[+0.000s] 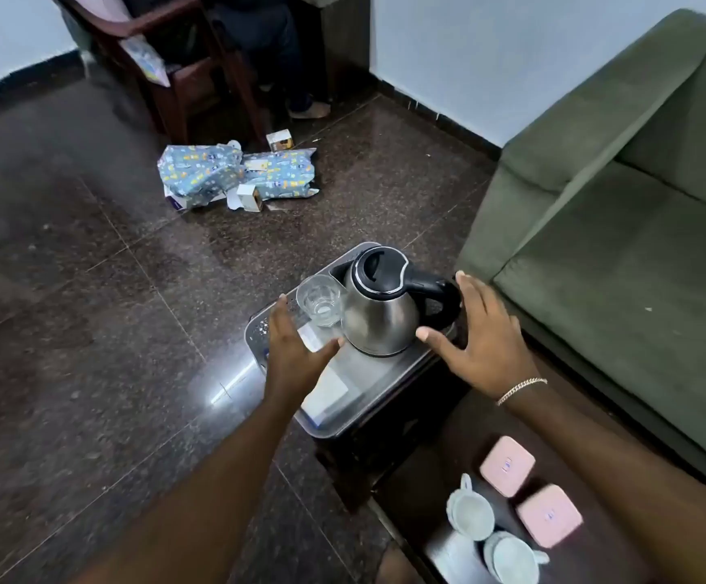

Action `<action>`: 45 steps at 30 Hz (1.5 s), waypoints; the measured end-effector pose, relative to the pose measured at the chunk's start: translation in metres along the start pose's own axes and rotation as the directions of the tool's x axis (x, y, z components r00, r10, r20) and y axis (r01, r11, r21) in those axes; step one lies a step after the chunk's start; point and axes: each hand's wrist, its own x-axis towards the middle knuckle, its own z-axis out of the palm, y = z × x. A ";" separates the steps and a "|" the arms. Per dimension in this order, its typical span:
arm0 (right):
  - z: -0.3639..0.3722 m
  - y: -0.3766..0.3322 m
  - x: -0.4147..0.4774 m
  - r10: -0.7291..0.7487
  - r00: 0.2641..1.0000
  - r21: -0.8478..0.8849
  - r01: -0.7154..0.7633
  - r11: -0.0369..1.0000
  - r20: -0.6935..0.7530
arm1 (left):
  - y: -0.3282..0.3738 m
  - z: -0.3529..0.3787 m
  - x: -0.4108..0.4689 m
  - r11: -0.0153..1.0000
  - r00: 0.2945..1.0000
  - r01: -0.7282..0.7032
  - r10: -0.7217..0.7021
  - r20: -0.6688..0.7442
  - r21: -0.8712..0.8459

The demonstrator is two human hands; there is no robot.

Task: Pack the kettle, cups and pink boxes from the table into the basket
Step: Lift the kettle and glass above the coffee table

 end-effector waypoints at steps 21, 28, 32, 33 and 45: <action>0.064 0.031 0.098 0.129 0.989 0.713 -0.146 0.686 0.078 | -0.045 0.052 0.083 0.895 0.996 0.089 -0.068 0.062 -0.437; 0.074 0.028 0.096 0.236 0.972 0.740 -0.156 0.654 -0.004 | -0.049 0.051 0.081 0.895 0.997 0.067 -0.041 0.067 -0.442; 0.073 0.029 0.091 0.256 0.966 0.766 -0.148 0.626 -0.022 | -0.048 0.046 0.080 0.898 0.998 0.039 -0.018 0.052 -0.438; 0.071 0.029 0.090 0.266 0.964 0.780 -0.146 0.608 -0.026 | -0.046 0.043 0.079 0.901 0.999 0.027 -0.006 0.050 -0.432; -0.020 0.046 0.071 0.289 0.951 0.904 -0.026 0.427 -0.109 | 0.008 0.027 0.056 0.923 0.981 -0.098 0.154 0.122 -0.373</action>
